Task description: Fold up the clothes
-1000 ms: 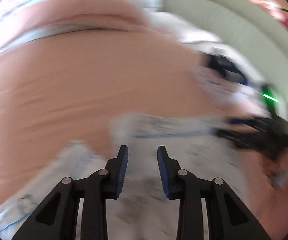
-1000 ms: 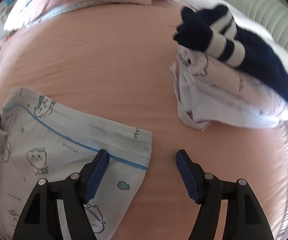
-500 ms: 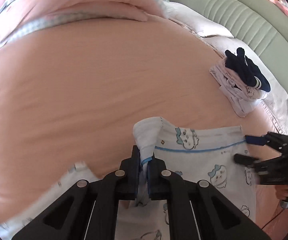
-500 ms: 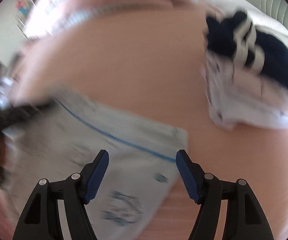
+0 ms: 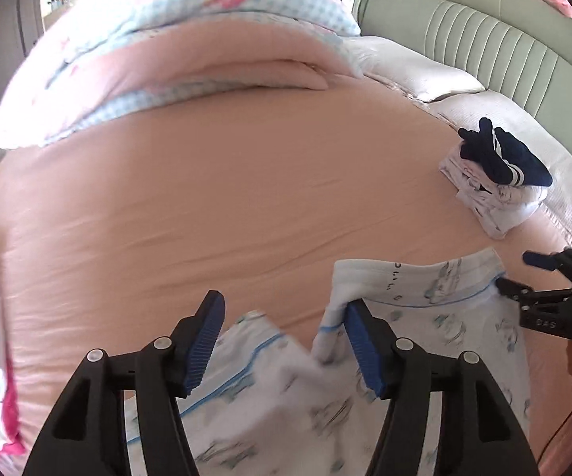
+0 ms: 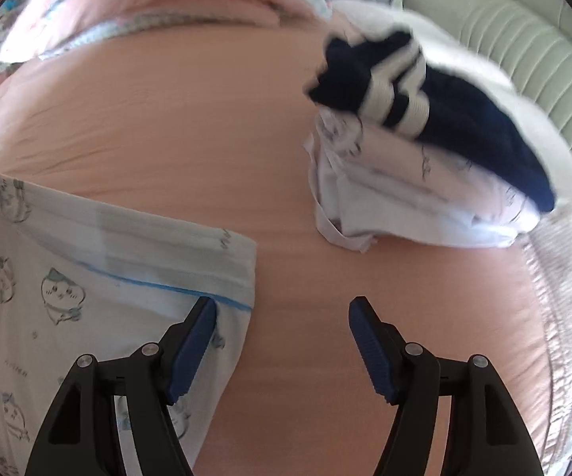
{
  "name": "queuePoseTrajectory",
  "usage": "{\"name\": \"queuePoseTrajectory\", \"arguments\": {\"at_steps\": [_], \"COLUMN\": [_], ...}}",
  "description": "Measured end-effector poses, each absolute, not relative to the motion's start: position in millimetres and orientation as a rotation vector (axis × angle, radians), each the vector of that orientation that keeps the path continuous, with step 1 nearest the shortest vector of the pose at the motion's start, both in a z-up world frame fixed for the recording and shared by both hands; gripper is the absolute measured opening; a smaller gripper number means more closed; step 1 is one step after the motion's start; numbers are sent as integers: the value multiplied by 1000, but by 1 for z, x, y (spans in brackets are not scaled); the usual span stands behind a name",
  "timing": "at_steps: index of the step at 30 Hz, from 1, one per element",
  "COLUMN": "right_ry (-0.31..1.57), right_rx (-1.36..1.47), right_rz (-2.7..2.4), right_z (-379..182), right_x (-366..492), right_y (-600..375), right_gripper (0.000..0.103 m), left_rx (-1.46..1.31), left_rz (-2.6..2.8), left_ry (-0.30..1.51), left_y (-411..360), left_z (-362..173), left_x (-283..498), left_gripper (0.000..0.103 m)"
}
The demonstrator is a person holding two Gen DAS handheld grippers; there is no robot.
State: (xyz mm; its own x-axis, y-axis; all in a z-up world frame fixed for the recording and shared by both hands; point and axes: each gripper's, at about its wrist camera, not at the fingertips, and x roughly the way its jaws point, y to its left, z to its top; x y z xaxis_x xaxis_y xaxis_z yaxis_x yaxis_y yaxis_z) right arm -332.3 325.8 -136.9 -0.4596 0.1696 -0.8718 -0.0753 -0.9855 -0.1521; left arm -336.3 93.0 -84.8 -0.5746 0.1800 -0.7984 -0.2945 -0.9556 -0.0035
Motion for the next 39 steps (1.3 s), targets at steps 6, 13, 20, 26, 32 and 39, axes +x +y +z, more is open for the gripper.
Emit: {"name": "queuePoseTrajectory", "arguments": {"at_steps": [6,13,20,26,32,39], "right_ry": [-135,93,234,-154,-301,43], "right_rx": [-1535,-1573,-1583,-1592,-1456,-1507], "right_rz": [2648,2659,2698,2680,2422,2871], "right_z": [-131,-130,-126,-154,-133,-103], "right_x": [-318,-343,-371,-388,-376,-397], "right_y": [299,311,313,279,327,300], "right_gripper": [68,68,68,67,63,63], "left_rx": [-1341,-1414,-1467,-1503,-1452,-1412], "left_rz": [2549,2358,2367,2364,2368,2385], "left_ry": [49,234,148,202,288,212], "left_y": [82,133,113,111,122,126], "left_z": [-90,-88,-100,-123,-123,-117], "left_x": [-351,-396,-406,-402,-392,-379], "left_gripper": [59,59,59,59,59,59]}}
